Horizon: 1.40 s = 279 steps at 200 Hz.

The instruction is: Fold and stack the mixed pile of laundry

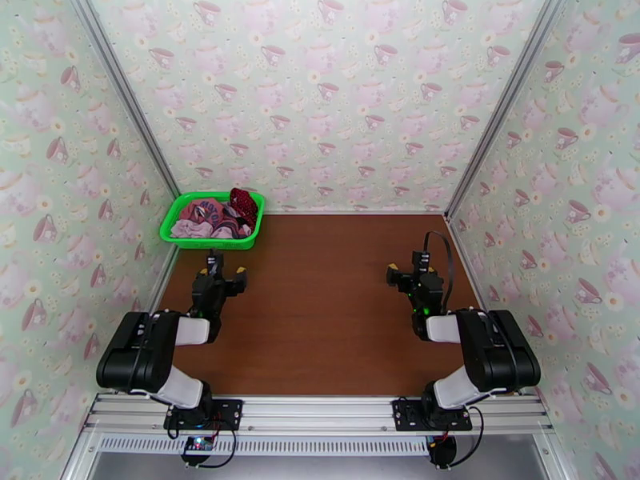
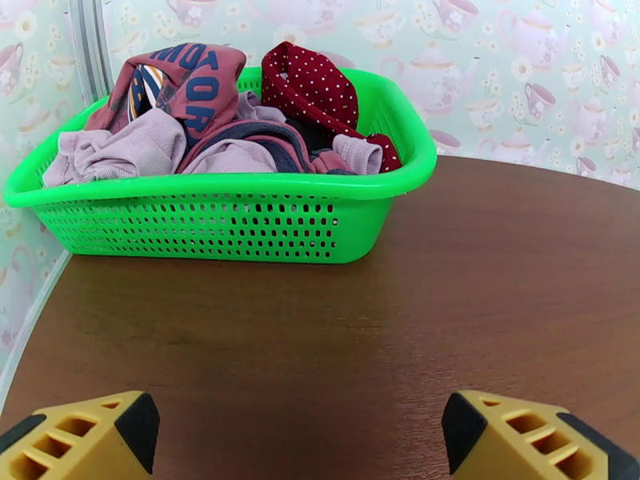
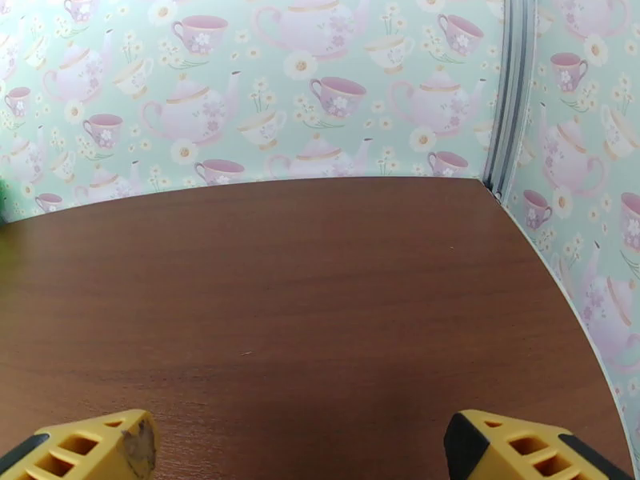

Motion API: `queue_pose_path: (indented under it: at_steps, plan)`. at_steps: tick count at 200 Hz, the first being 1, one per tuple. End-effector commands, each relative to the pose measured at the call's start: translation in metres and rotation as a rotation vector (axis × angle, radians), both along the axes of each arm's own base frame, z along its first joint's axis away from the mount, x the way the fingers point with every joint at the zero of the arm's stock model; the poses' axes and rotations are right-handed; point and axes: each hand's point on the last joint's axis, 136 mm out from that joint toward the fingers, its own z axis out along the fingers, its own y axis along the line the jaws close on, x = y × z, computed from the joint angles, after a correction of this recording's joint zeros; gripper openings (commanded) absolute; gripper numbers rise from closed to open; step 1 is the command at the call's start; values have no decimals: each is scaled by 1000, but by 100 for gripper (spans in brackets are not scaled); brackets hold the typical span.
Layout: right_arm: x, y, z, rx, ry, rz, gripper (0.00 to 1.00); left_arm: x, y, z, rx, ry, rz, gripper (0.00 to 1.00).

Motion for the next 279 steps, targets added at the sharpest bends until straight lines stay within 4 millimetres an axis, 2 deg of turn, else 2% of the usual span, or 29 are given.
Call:
queue_pose_path:
  at_steps: [1, 240, 258, 268, 279]
  plan:
    - [1, -3, 2, -7, -1, -16, 100, 3, 0, 4, 11, -11, 3, 100]
    - [1, -2, 3, -3, -1, -14, 100, 3, 0, 3, 0, -6, -4, 100]
    - [-3, 8, 20, -13, -20, 50, 100, 0, 7, 15, 27, -35, 70, 100]
    - [-7, 11, 39, -14, 4, 56, 100, -7, 8, 33, 70, -33, 121, 100]
    - [-9, 10, 62, 5, 40, 33, 100, -13, 12, 61, 85, -15, 209, 100]
